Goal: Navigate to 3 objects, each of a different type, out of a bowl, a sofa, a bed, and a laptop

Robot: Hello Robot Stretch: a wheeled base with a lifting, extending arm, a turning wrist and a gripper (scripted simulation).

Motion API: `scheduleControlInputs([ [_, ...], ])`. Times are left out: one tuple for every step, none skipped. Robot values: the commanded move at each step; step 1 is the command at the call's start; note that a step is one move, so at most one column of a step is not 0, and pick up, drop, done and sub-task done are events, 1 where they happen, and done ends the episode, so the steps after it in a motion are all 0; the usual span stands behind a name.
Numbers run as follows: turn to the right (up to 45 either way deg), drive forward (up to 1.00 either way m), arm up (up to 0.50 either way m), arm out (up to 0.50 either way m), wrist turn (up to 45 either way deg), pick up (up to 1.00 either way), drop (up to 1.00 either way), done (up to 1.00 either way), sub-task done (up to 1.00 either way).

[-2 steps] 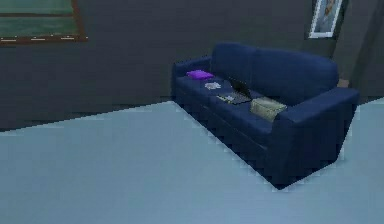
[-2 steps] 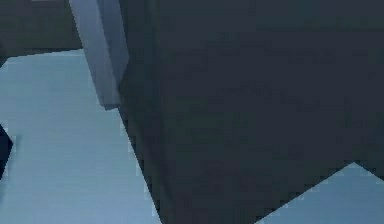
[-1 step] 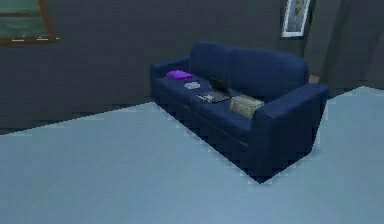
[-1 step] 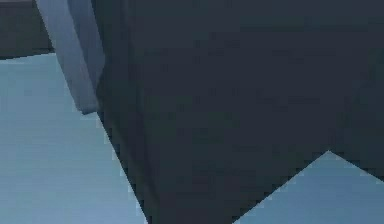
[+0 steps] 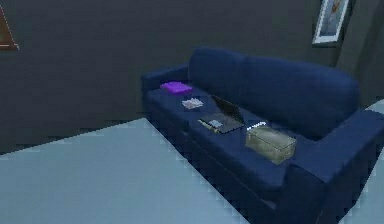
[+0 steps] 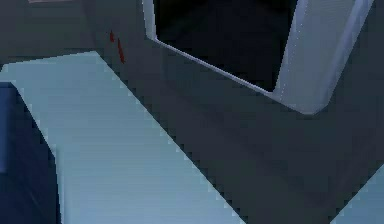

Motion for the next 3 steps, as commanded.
scheduleControlInputs([
  [12.0, 0.0, 0.0, 0.0, 0.0, 0.0, 0.0, 0.0, 0.0],
  [3.0, 0.0, 0.0, 0.0, 0.0, 0.0, 0.0, 0.0, 0.0],
  [0.0, 0.45, 0.0, 0.0, 0.0, 0.0, 0.0, 0.0, 0.0],
])
